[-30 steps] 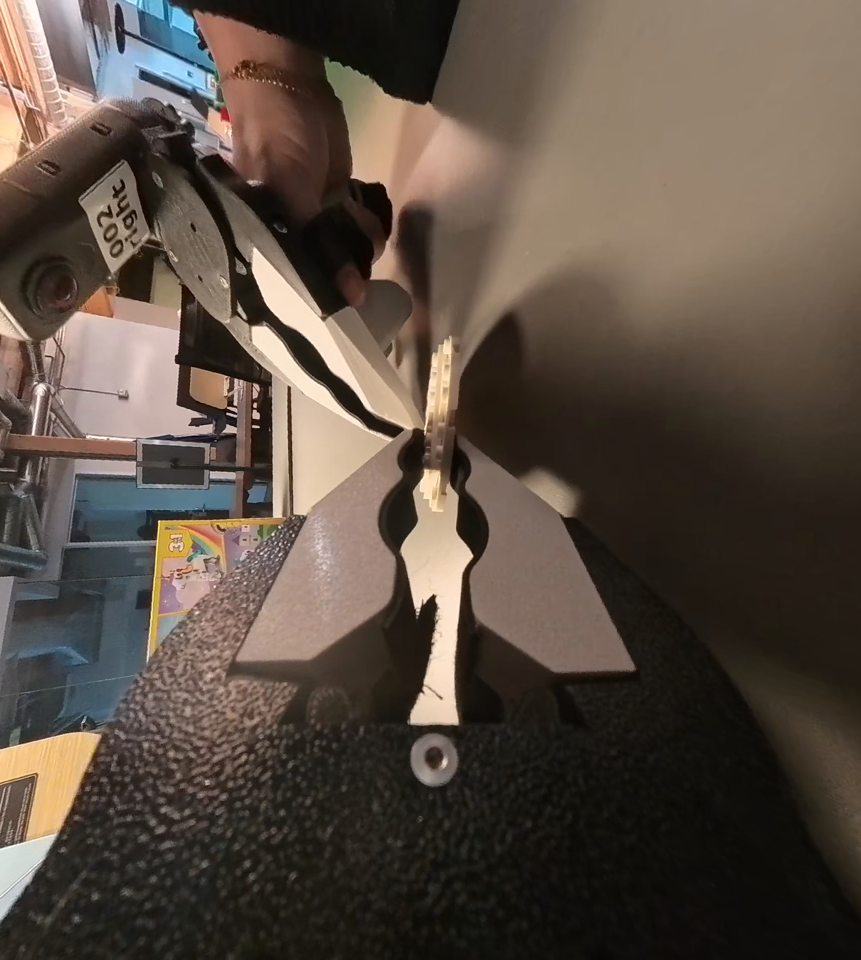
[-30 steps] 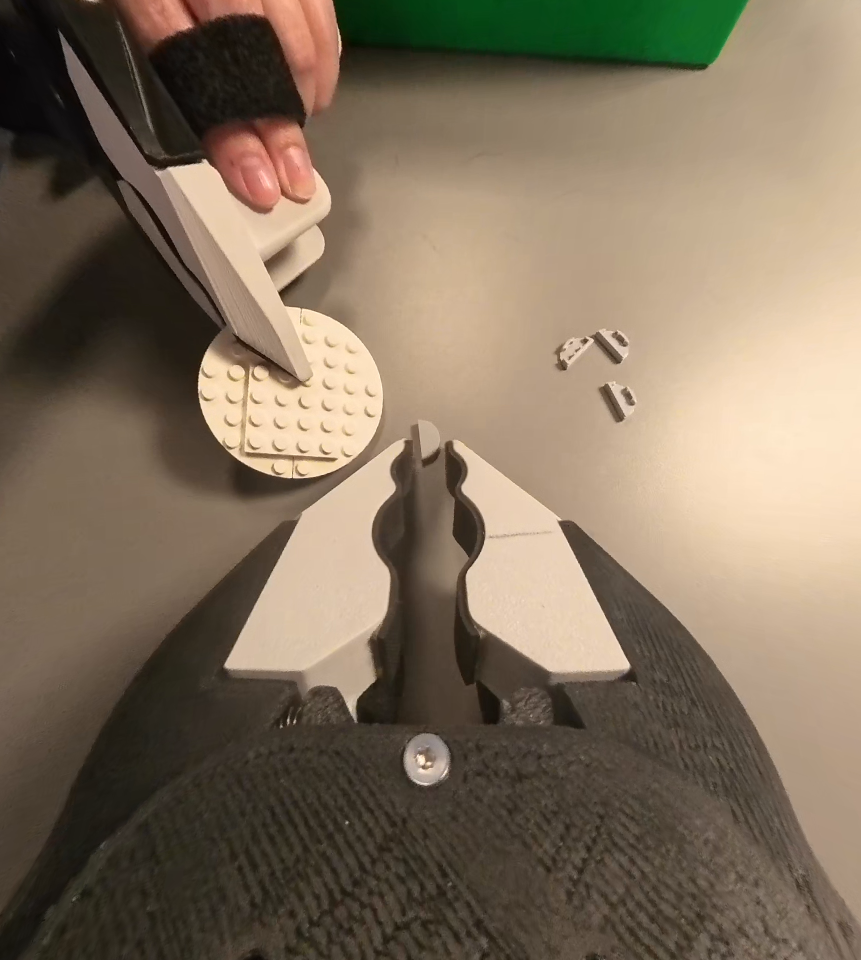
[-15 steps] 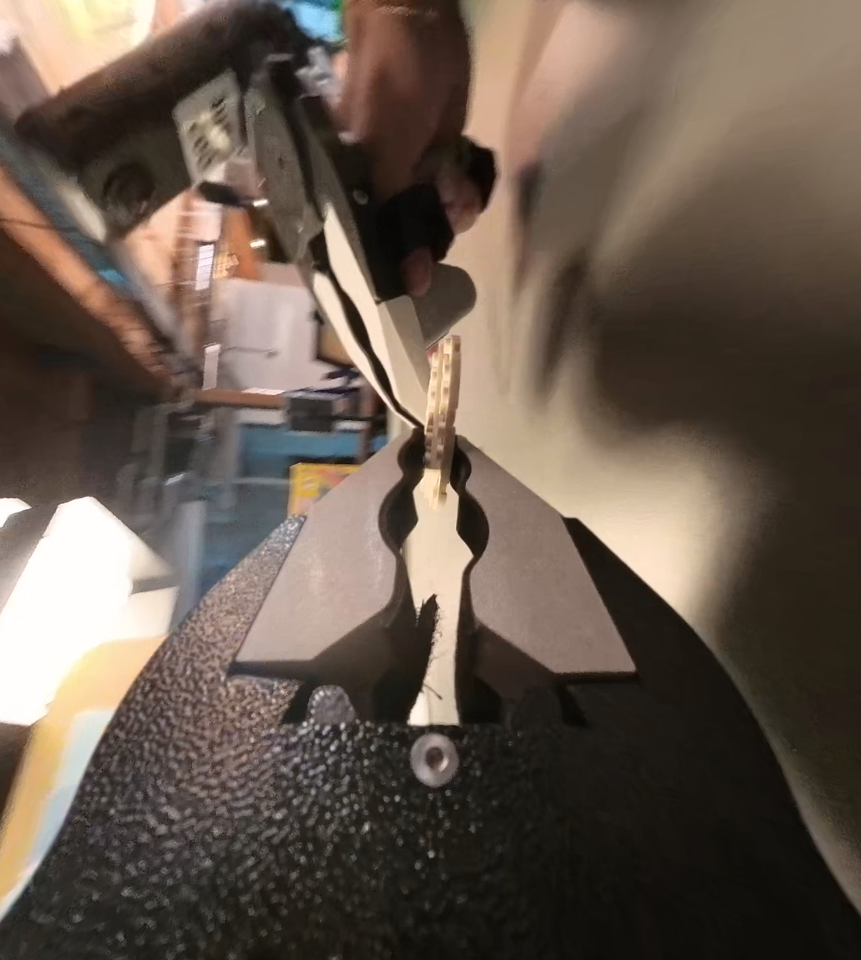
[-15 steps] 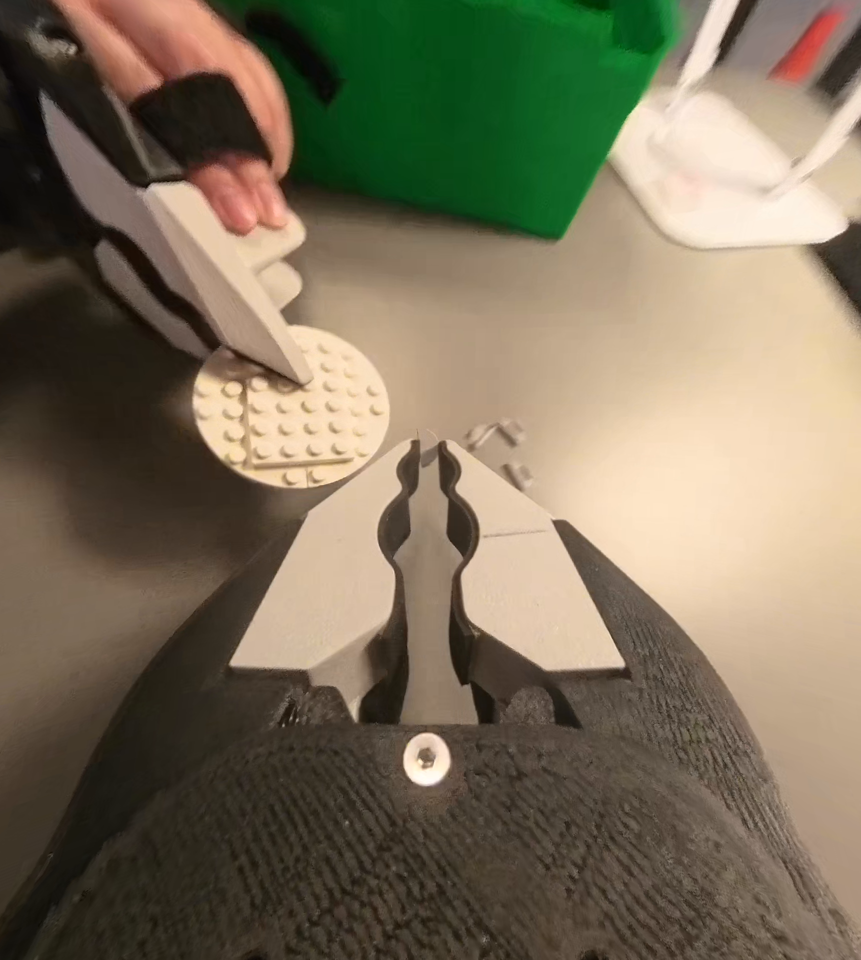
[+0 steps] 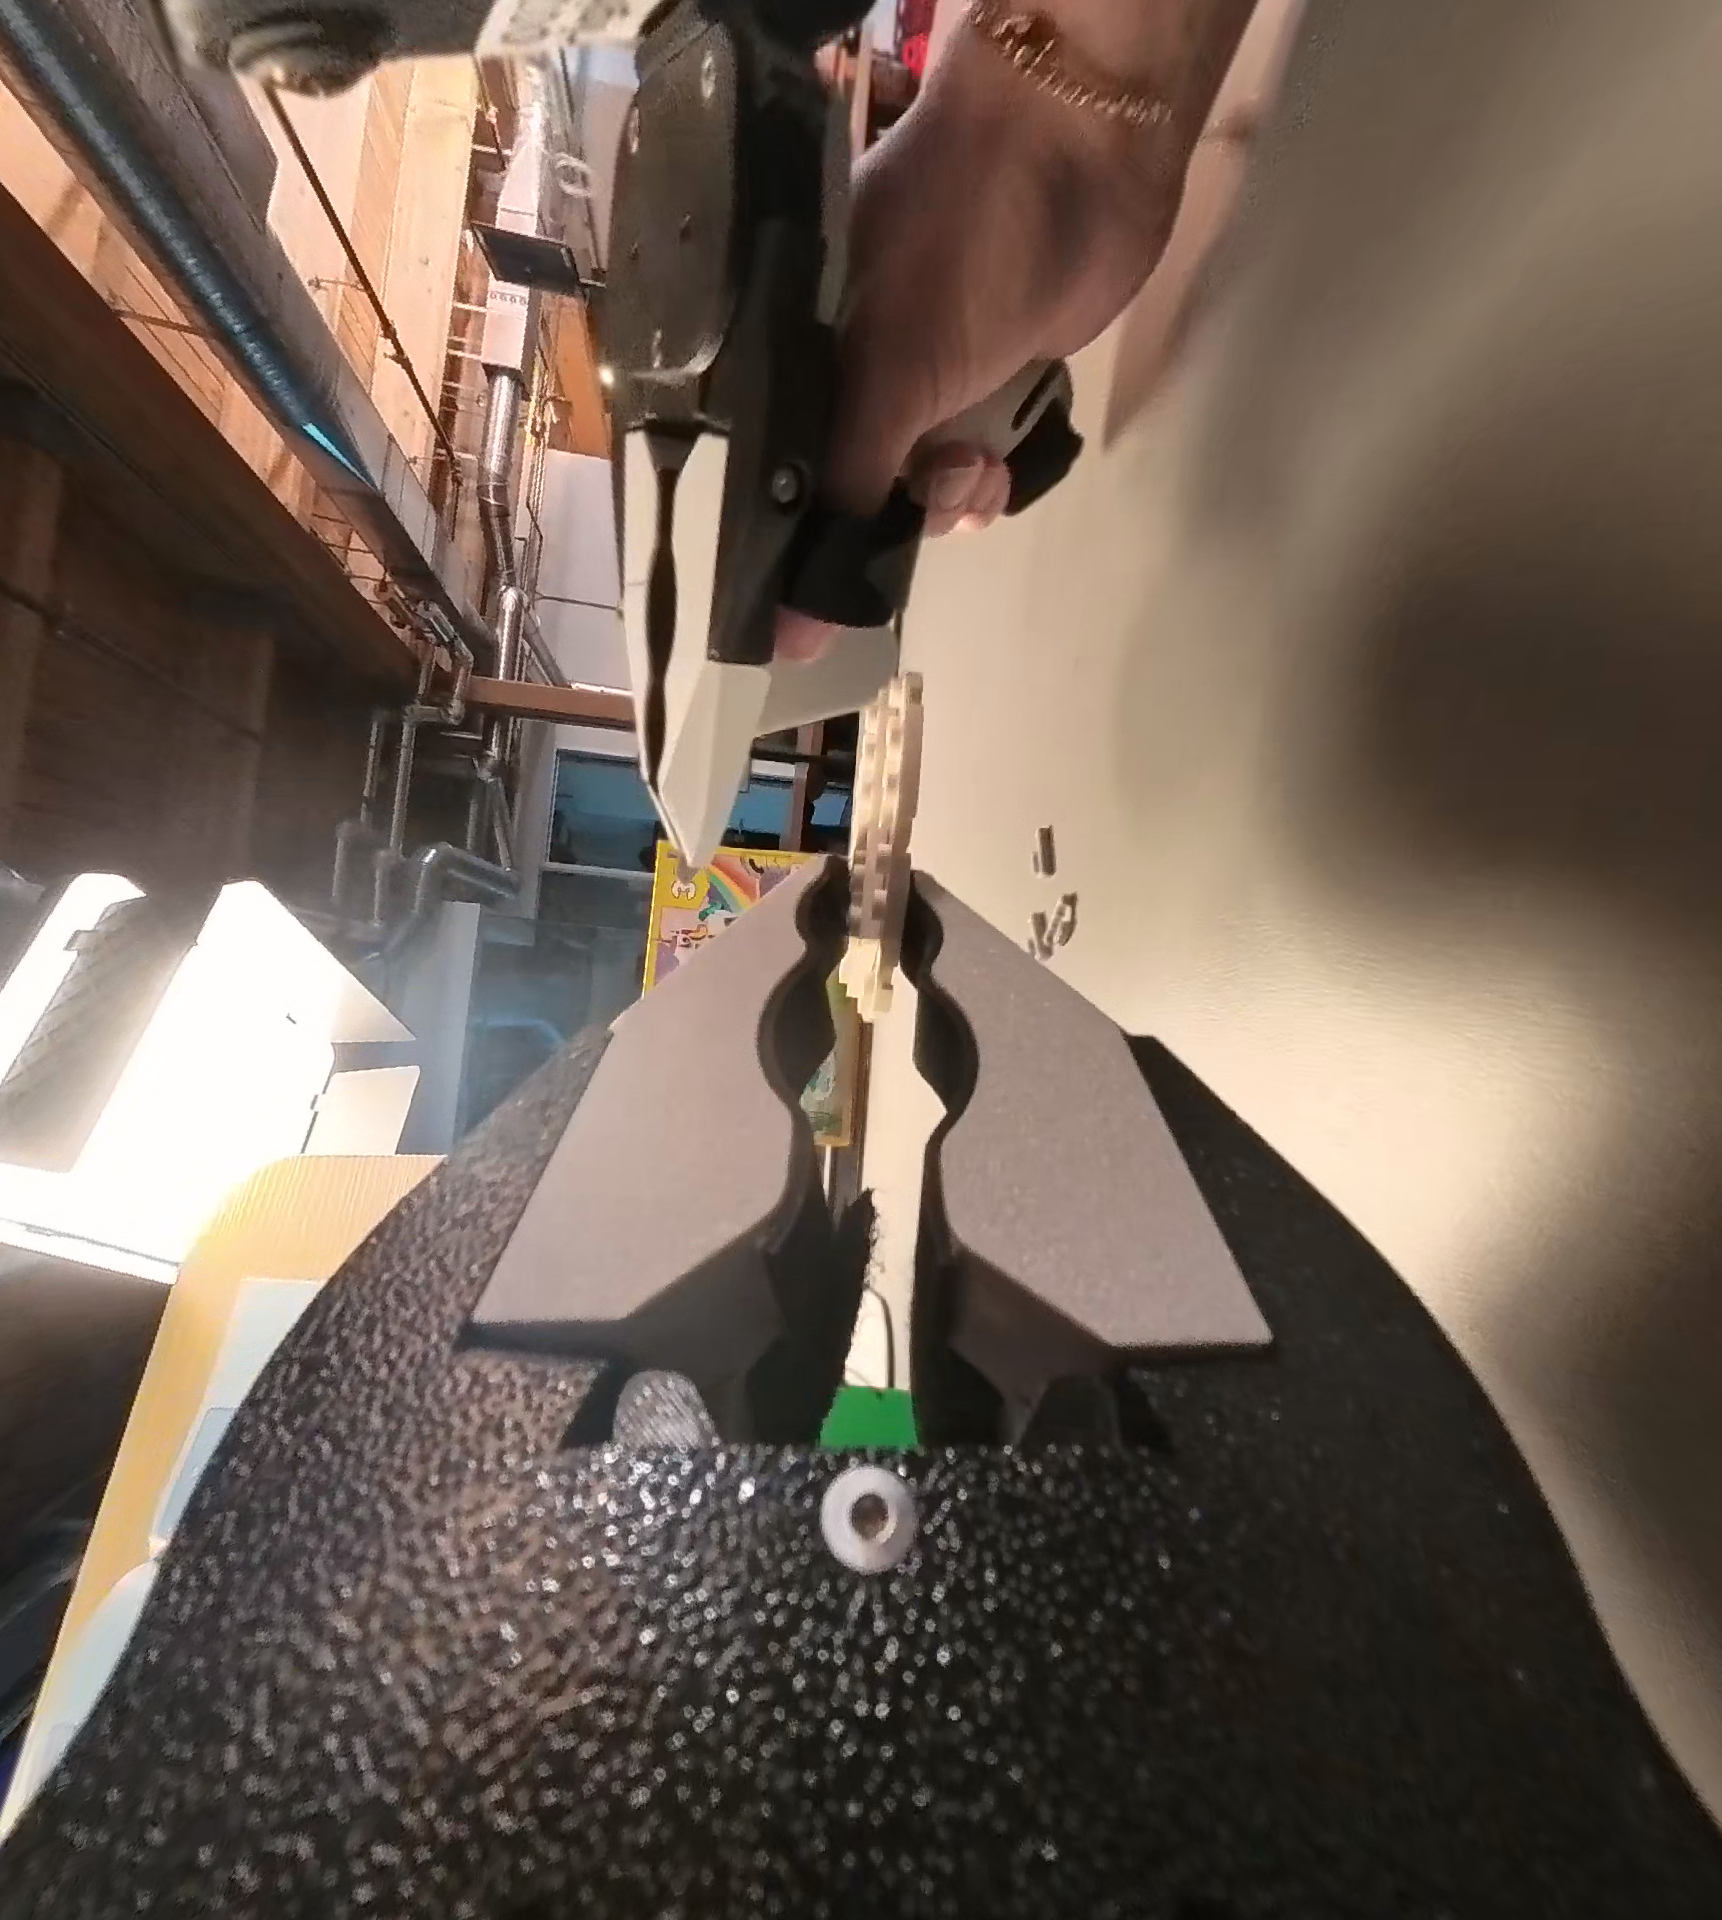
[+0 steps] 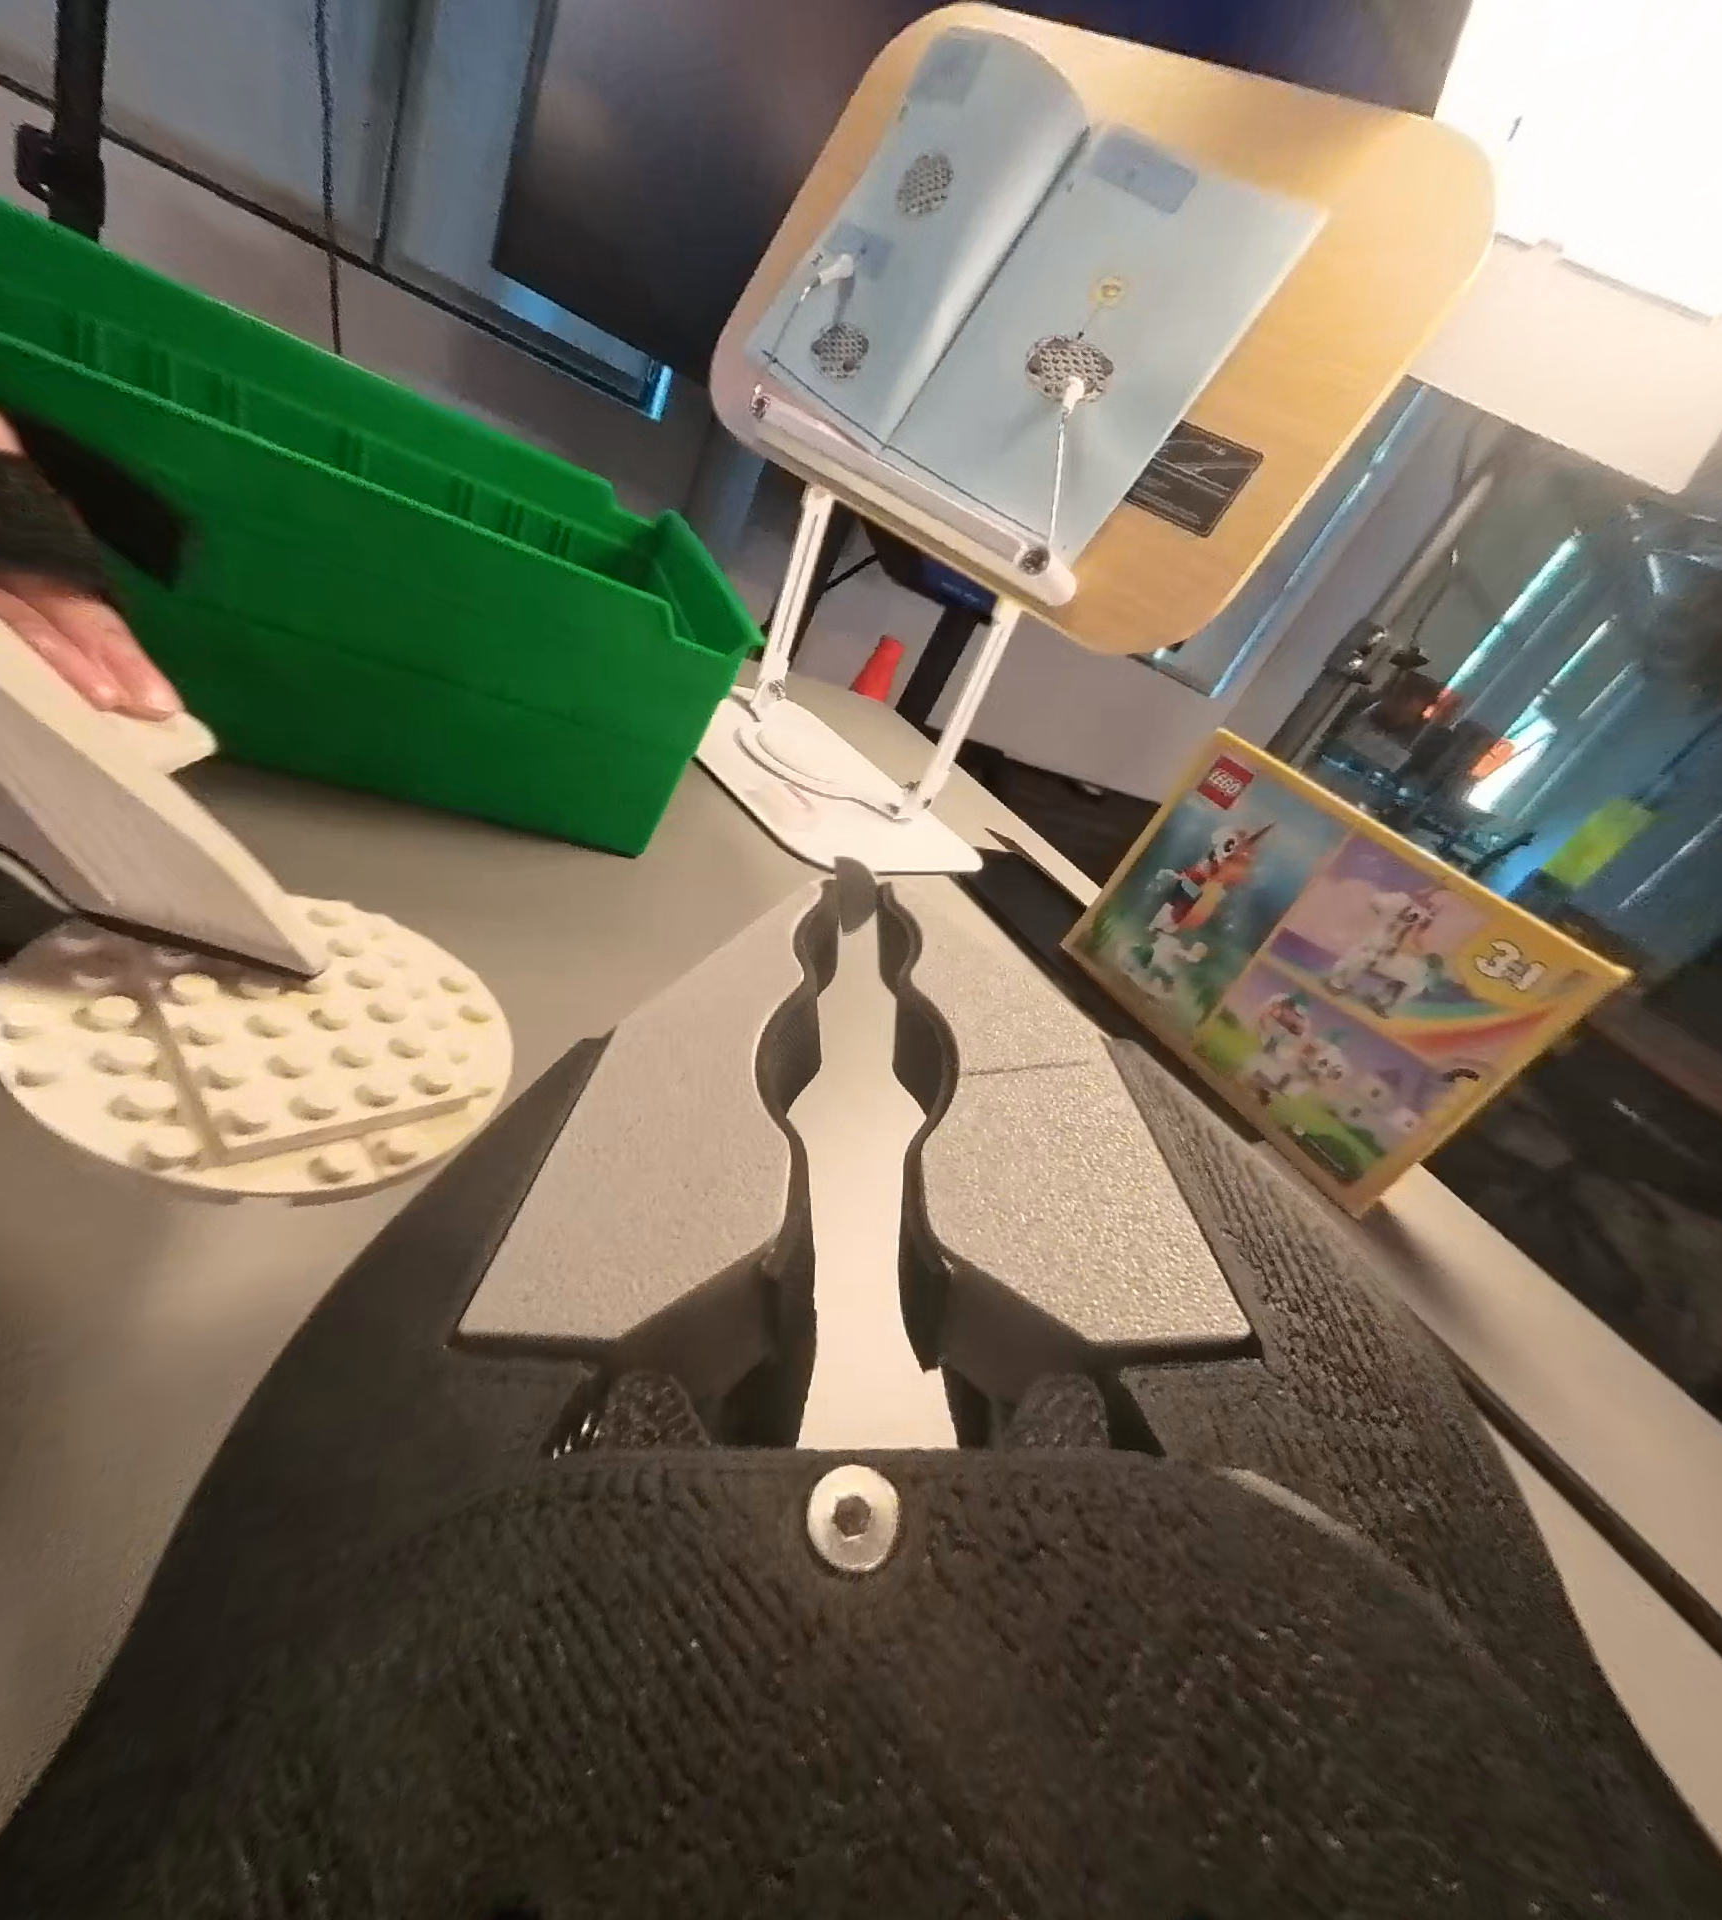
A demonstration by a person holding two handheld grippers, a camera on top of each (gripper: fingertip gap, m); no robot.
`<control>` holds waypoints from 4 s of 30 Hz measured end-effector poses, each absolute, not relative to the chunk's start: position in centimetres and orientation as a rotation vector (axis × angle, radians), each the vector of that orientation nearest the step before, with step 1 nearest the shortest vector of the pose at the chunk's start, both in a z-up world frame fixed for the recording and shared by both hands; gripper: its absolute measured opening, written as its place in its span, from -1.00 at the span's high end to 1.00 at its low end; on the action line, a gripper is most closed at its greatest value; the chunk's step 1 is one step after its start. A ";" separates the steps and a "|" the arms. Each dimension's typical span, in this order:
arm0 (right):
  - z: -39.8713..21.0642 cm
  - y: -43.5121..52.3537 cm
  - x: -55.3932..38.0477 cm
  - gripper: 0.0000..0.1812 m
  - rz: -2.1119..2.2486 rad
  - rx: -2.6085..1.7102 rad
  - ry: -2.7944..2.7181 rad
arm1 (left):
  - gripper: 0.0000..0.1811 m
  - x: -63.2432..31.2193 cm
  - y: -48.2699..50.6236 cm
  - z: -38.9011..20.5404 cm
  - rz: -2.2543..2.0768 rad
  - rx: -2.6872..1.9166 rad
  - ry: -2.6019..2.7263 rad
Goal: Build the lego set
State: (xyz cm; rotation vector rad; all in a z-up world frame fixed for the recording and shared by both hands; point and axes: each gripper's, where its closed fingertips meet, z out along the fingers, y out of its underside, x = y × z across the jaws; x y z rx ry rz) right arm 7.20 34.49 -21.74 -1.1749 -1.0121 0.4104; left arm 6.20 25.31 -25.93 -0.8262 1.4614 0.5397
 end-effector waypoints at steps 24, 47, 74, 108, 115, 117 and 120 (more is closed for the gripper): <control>-22.3 34.3 7.5 0.94 0.451 -1.189 -1.004 | 0.93 5.7 25.6 -25.6 0.645 -0.786 1.443; -21.9 28.7 5.3 0.94 0.884 -1.320 -1.419 | 0.93 6.6 25.2 -25.7 0.751 -0.667 1.473; -25.0 26.7 5.6 0.94 0.824 -1.494 -1.702 | 0.93 6.9 25.3 -25.8 0.769 -0.612 1.489; -24.4 25.7 6.1 0.80 0.905 -1.482 -1.738 | 0.93 7.2 24.9 -25.9 0.749 -0.582 1.506; -22.3 26.7 7.8 0.60 0.696 -1.310 -1.707 | 0.92 7.1 25.1 -25.5 0.736 -0.608 1.487; -23.0 26.7 8.6 0.45 0.515 -1.209 -1.753 | 0.93 7.0 25.2 -25.4 0.729 -0.621 1.479; -24.1 27.9 9.6 0.31 0.141 -1.060 -1.767 | 0.93 6.7 25.5 -25.2 0.726 -0.647 1.463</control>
